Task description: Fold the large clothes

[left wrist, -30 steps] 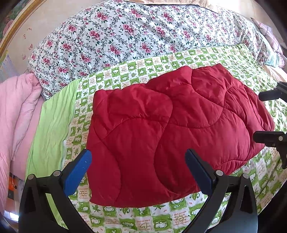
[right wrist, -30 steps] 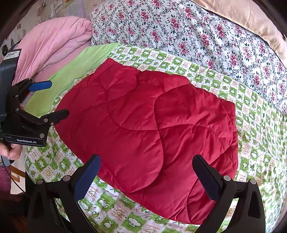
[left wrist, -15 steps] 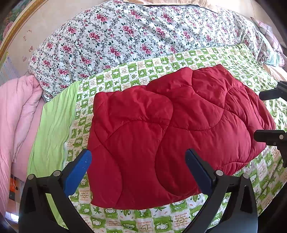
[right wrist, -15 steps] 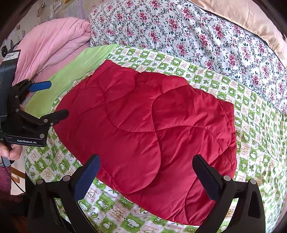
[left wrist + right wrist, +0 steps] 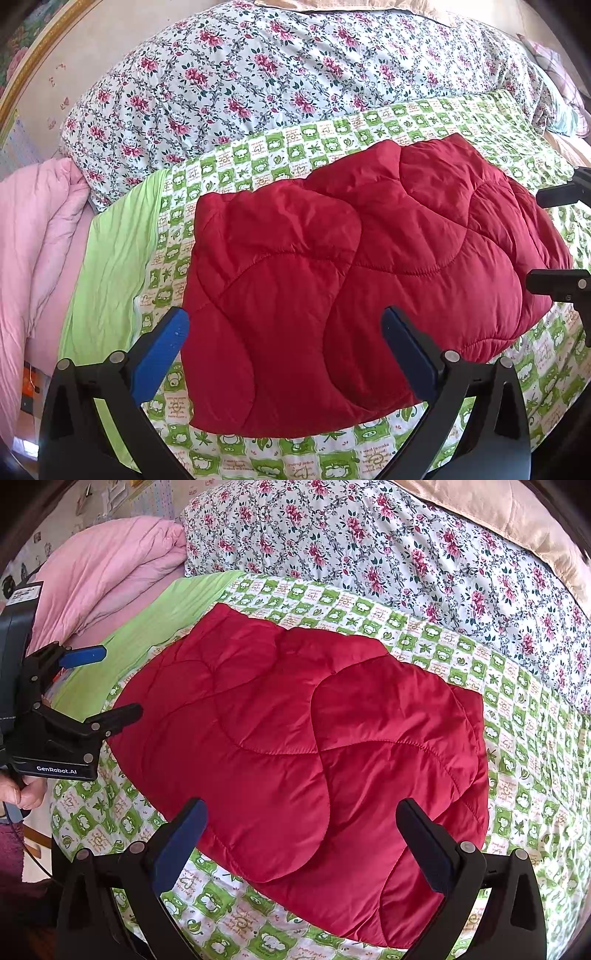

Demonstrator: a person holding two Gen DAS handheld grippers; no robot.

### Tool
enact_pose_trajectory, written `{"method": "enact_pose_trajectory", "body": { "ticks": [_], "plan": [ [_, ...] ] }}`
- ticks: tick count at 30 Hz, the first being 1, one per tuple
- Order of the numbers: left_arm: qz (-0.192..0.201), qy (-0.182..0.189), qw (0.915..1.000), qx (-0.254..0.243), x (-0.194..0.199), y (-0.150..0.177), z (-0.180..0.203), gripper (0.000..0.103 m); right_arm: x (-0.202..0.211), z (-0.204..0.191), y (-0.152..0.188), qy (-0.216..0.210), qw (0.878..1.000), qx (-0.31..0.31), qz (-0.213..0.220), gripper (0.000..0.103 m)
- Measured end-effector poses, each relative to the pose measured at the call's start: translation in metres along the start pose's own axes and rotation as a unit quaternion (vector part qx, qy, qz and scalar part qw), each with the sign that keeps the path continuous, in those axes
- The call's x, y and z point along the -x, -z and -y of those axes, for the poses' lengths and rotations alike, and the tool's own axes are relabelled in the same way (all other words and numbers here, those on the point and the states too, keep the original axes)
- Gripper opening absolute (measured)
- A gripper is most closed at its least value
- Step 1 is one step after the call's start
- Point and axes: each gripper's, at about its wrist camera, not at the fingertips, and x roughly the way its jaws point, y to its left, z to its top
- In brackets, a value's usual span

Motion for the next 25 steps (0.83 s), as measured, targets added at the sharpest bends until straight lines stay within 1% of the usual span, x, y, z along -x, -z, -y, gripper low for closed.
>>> {"method": "enact_pose_trajectory", "body": {
  "ticks": [9, 25],
  "plan": [
    [0.004, -0.005, 1.0, -0.004, -0.0021, -0.0023, 0.0003, 0.103, -0.0022, 0.003, -0.0016, 0.001, 1.0, -0.003, 0.001, 0.103],
    [0.007, -0.002, 1.0, -0.006, -0.0025, -0.0066, 0.0019, 0.103, -0.0062, 0.0088, -0.0016, 0.001, 1.0, -0.009, -0.003, 0.103]
  ]
}}
